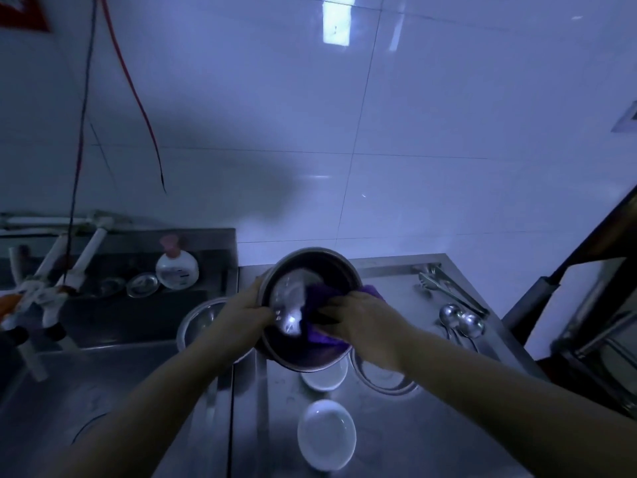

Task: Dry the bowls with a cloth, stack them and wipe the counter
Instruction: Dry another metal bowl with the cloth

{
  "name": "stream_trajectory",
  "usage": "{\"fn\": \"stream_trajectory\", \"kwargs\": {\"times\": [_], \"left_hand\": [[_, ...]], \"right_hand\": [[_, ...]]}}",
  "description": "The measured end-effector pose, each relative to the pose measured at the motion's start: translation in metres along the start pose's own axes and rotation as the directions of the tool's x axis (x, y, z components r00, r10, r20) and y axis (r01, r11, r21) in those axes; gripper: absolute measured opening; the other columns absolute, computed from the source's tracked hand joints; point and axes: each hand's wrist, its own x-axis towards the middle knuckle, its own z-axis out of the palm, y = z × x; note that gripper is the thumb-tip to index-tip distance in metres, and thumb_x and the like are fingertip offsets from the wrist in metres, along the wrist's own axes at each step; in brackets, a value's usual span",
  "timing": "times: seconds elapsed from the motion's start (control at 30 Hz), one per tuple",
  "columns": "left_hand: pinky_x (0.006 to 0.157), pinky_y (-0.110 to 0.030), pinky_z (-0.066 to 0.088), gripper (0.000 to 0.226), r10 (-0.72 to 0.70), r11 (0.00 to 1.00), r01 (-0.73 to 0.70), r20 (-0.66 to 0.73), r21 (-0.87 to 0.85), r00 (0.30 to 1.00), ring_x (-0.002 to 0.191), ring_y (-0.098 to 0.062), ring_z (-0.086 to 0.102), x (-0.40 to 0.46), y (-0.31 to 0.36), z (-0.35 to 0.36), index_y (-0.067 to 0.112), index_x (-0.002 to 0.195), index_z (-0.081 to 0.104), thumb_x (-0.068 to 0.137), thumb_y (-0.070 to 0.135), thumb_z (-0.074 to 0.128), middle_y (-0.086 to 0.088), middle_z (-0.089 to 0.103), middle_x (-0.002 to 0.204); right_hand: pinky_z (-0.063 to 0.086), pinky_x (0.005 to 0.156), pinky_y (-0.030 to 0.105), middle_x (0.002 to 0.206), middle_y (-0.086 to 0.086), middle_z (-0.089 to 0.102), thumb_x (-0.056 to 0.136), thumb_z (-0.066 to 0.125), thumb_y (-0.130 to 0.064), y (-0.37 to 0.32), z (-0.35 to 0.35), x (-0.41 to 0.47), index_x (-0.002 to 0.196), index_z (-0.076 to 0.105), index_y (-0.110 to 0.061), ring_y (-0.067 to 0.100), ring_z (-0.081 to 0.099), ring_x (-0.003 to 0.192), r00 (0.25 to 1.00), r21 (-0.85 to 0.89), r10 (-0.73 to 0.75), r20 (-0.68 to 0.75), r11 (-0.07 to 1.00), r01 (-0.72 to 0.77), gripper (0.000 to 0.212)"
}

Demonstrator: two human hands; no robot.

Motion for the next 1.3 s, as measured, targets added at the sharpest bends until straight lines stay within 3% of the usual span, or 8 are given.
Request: {"fn": "stream_trajectory", "kwargs": {"times": [0.2,0.5,0.6,0.83,1.03,1.1,1.2,1.3], "left_hand": [[0.055,-0.041,0.055,0.073,-0.074,0.992,0.064,0.085,0.107,0.994,0.07,-0.041,0.068,0.008,0.01,0.002,0.042,0.111,0.06,0.07,-0.016,0.042,-0.016,0.071,0.086],[0.056,-0.021,0.051,0.067,0.072,0.971,-0.021,-0.205,0.236,0.976,0.072,-0.006,0.067,0.001,0.018,0.029,0.059,0.091,0.061,0.074,-0.005,0.05,0.015,0.071,0.083],[0.064,-0.031,0.054,0.068,0.054,0.978,0.001,-0.257,0.21,0.965,0.078,-0.01,0.066,0.0,0.018,0.046,0.059,0.084,0.062,0.076,-0.007,0.049,0.012,0.071,0.081],[0.081,-0.046,0.056,0.061,-0.165,0.887,0.135,0.03,0.441,0.986,0.089,-0.024,0.068,0.001,0.053,0.044,0.031,0.117,0.06,0.074,-0.012,0.05,-0.008,0.071,0.098],[0.068,-0.03,0.057,0.042,-0.145,0.829,0.14,-0.034,0.542,0.989,0.083,-0.017,0.065,0.002,0.068,0.049,0.023,0.114,0.058,0.079,0.001,0.055,-0.005,0.067,0.098],[0.076,-0.029,0.055,0.048,-0.05,0.748,0.076,-0.059,0.66,0.997,0.098,-0.02,0.063,-0.001,0.064,0.053,0.023,0.129,0.045,0.084,0.013,0.058,-0.007,0.061,0.117],[0.105,-0.031,0.029,0.071,0.207,0.425,-0.051,-0.042,0.904,0.977,0.134,-0.021,0.032,-0.012,0.052,0.068,0.022,0.145,0.023,0.085,0.034,0.06,-0.005,0.034,0.148],[0.11,-0.039,0.022,0.062,0.403,0.094,-0.225,0.17,0.97,0.899,0.136,-0.02,0.032,-0.026,0.046,0.095,0.027,0.134,0.046,0.079,0.053,0.055,0.002,0.047,0.14]], "right_hand": [[0.041,0.105,0.033,0.137,0.005,0.054,0.086,0.062,-0.02,0.005,0.004,-0.002,0.136,0.053,-0.019,0.023,0.052,0.125,0.987,-0.289,0.028,-0.156,0.955,-0.073,0.05],[0.039,0.103,0.04,0.127,0.007,0.062,0.067,0.052,-0.015,-0.032,0.035,-0.033,0.129,0.059,-0.019,0.029,0.054,0.121,0.94,0.205,0.289,-0.181,0.946,-0.251,0.063],[0.047,0.092,0.038,0.119,0.001,0.066,0.07,0.041,-0.019,-0.046,0.042,-0.036,0.123,0.062,-0.021,0.022,0.061,0.109,0.901,0.337,0.338,-0.272,0.91,-0.24,0.057],[0.036,0.105,0.038,0.106,-0.002,0.068,0.085,0.061,-0.016,0.018,0.05,-0.069,0.118,0.064,-0.023,0.021,0.061,0.103,0.943,-0.113,-0.109,-0.316,0.991,0.076,0.034],[0.045,0.096,0.039,0.092,0.007,0.069,0.088,0.06,-0.011,0.047,0.026,-0.075,0.105,0.069,-0.014,0.029,0.063,0.091,0.882,-0.179,-0.283,-0.378,0.956,0.231,0.019],[0.049,0.09,0.036,0.09,0.004,0.069,0.084,0.064,-0.014,0.052,0.017,-0.081,0.102,0.07,-0.017,0.026,0.063,0.089,0.887,-0.173,-0.257,-0.384,0.964,0.204,0.02],[0.052,0.082,0.033,0.088,-0.001,0.07,0.081,0.069,-0.016,0.056,0.008,-0.088,0.099,0.073,-0.023,0.021,0.065,0.085,0.902,-0.109,-0.171,-0.396,0.984,0.139,0.019],[0.053,0.079,0.034,0.091,0.0,0.072,0.077,0.075,-0.017,0.059,0.003,-0.089,0.1,0.073,-0.023,0.021,0.067,0.084,0.92,-0.06,-0.091,-0.381,0.995,0.073,0.024]]}}
